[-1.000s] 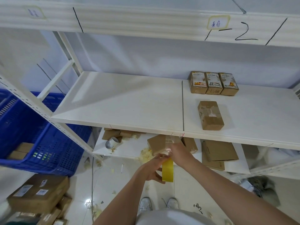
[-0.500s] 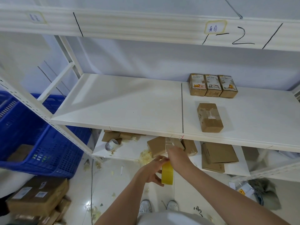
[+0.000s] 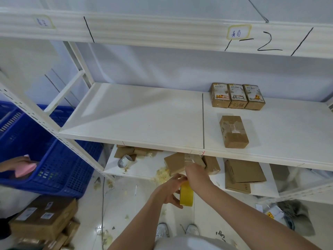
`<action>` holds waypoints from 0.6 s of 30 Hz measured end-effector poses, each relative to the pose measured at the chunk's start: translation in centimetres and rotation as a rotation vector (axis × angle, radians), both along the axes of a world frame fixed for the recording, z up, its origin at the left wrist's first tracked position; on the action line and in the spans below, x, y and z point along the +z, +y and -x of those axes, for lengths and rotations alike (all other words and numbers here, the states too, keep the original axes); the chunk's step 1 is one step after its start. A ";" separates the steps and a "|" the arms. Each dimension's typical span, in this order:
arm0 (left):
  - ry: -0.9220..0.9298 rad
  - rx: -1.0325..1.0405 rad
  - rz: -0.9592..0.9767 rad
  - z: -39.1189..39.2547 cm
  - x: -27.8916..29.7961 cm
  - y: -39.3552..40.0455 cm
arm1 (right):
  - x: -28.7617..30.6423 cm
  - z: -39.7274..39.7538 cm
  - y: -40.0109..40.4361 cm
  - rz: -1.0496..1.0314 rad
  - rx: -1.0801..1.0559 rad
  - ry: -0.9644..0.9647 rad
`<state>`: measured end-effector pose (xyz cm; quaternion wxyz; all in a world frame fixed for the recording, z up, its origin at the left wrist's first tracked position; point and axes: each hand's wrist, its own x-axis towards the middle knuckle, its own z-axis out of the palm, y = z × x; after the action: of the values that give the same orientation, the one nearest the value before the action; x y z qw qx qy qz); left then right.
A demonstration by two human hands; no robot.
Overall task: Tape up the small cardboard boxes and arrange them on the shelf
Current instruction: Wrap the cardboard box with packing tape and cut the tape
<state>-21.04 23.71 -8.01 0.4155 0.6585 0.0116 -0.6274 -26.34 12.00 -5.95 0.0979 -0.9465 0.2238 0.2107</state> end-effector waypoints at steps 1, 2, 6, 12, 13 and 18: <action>-0.001 0.000 0.001 0.0 0.0 0.0 | 0.0 -0.1 -0.1 -0.004 0.004 -0.005; -0.002 0.000 0.001 0.0 0.0 0.0 | 0.0 -0.1 -0.2 -0.007 0.008 -0.011; 0.003 0.002 0.010 0.0 -0.1 -0.1 | 0.0 0.2 -0.4 0.002 0.001 -0.037; 0.014 -0.060 -0.019 0.2 -0.8 1.7 | -0.2 1.8 -1.7 -0.066 -0.142 0.000; 0.022 -0.068 -0.022 0.4 -1.1 2.4 | -0.5 2.3 -2.1 -0.088 -0.186 -0.014; 0.010 -0.041 0.016 0.9 -1.9 4.4 | -0.8 3.0 -4.1 -0.171 -0.435 -0.203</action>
<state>-21.93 28.13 -9.95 0.4076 0.6520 -0.0048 -0.6393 -29.39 7.88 -6.78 0.2426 -0.8806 0.3927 0.1067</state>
